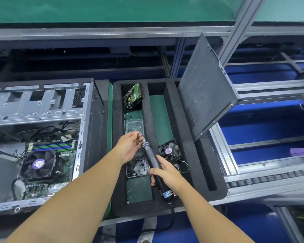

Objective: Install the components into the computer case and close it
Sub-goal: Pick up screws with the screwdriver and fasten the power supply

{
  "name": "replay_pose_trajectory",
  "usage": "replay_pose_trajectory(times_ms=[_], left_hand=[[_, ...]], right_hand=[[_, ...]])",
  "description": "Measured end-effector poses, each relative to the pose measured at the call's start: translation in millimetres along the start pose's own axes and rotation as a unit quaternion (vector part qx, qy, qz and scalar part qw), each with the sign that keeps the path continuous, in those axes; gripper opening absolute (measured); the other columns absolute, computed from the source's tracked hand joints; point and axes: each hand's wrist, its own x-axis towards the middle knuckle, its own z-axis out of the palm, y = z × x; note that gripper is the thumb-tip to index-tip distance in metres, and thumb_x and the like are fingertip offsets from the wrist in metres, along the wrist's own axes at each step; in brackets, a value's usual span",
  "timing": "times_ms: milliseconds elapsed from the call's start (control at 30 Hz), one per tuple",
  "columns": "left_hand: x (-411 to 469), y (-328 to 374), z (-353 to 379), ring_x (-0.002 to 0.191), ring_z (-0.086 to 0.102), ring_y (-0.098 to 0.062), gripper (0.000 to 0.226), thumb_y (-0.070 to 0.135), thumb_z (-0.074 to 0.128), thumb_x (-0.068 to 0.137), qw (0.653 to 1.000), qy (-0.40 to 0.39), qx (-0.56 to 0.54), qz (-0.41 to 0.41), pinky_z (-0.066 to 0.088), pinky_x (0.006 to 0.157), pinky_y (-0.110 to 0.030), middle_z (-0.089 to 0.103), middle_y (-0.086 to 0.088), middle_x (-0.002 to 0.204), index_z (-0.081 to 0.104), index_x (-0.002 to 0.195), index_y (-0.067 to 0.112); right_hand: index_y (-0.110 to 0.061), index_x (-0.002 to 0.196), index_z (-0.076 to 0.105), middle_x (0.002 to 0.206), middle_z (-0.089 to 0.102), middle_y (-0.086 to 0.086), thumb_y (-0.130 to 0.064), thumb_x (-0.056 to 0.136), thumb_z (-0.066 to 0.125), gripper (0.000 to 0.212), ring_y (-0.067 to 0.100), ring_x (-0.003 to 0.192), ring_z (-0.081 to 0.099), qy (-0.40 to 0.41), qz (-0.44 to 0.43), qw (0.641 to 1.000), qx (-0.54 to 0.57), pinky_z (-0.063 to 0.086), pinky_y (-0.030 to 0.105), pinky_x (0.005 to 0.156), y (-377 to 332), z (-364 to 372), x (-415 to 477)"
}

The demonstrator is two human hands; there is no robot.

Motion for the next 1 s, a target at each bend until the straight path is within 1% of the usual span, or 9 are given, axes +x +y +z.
replay_pose_trajectory(times_ms=[67,200,333,433,533,633,800,900,1000], left_hand=[[0,0,0,0.071,0.054,-0.014,0.020,0.012,0.044,0.104,1.000,0.004,0.006,0.006,0.049,0.080,-0.033,0.058,-0.002,0.078,0.062,0.097,0.007],[2,3,1,0.084,0.052,-0.018,0.019,0.009,0.044,0.104,0.999,0.033,0.026,0.013,0.051,0.082,-0.034,0.061,-0.007,0.095,0.061,0.112,0.004],[0,5,1,0.078,0.054,-0.014,0.019,0.007,0.045,0.103,0.999,0.034,0.034,0.021,0.051,0.068,-0.030,0.063,-0.005,0.093,0.063,0.110,0.008],[-1,5,0,0.077,0.054,-0.014,0.020,0.006,0.044,0.103,0.998,0.031,0.048,0.028,0.052,0.064,-0.028,0.063,-0.005,0.093,0.063,0.108,0.009],[-3,8,2,0.077,0.053,-0.014,0.021,0.005,0.042,0.104,0.997,0.024,0.068,0.033,0.052,0.064,-0.029,0.061,-0.006,0.093,0.063,0.106,0.011],[-7,12,6,0.076,0.051,-0.014,0.023,0.005,0.040,0.104,0.996,0.016,0.083,0.041,0.050,0.068,-0.030,0.058,-0.006,0.088,0.062,0.103,0.010],[-20,31,18,0.072,0.051,-0.012,0.022,0.002,0.041,0.103,0.985,-0.001,0.146,0.092,0.054,0.066,-0.025,0.055,-0.005,0.083,0.060,0.097,0.010],[-32,52,20,0.072,0.053,-0.012,0.019,0.000,0.042,0.102,0.974,-0.016,0.180,0.134,0.057,0.069,-0.026,0.055,-0.009,0.085,0.059,0.100,0.007],[-45,75,17,0.077,0.059,-0.014,0.017,-0.001,0.044,0.101,0.957,-0.040,0.235,0.169,0.059,0.071,-0.027,0.058,-0.012,0.090,0.060,0.102,0.004]], right_hand=[[-0.028,0.136,0.056,0.086,0.066,0.008,-0.018,0.086,0.068,0.053,0.025,0.070,0.064,-0.001,-0.001,1.000,-0.007,0.060,0.048,0.080,0,0,0],[-0.026,0.142,0.053,0.091,0.068,0.000,-0.016,0.086,0.068,0.058,0.021,0.068,0.066,-0.003,-0.003,1.000,-0.021,0.060,0.034,0.070,-4,1,-1],[-0.025,0.147,0.049,0.093,0.067,0.004,-0.010,0.090,0.065,0.061,0.021,0.070,0.065,0.003,-0.003,1.000,-0.018,0.061,0.038,0.073,-4,1,-2],[-0.026,0.150,0.047,0.096,0.067,0.005,-0.011,0.089,0.066,0.066,0.021,0.069,0.066,0.000,-0.002,1.000,-0.013,0.061,0.040,0.074,-4,1,-2],[-0.029,0.150,0.046,0.097,0.066,0.004,-0.016,0.085,0.069,0.070,0.021,0.068,0.065,-0.006,0.006,1.000,-0.005,0.061,0.040,0.071,-6,1,-1],[-0.030,0.152,0.044,0.096,0.067,0.004,-0.010,0.090,0.065,0.069,0.020,0.065,0.063,-0.007,0.010,1.000,-0.006,0.057,0.036,0.060,-9,-1,-3],[-0.033,0.151,0.044,0.078,0.068,0.000,-0.008,0.091,0.065,0.069,0.022,0.063,0.061,-0.007,0.008,1.000,0.006,0.055,0.035,0.055,-20,-6,-9],[-0.034,0.150,0.046,0.081,0.065,0.006,-0.008,0.089,0.065,0.068,0.022,0.062,0.060,-0.009,-0.010,1.000,0.024,0.054,0.034,0.054,-34,-1,-14],[-0.029,0.143,0.053,0.084,0.063,0.012,-0.011,0.086,0.067,0.061,0.024,0.061,0.059,-0.012,-0.020,0.999,0.043,0.054,0.033,0.053,-50,7,-22]])
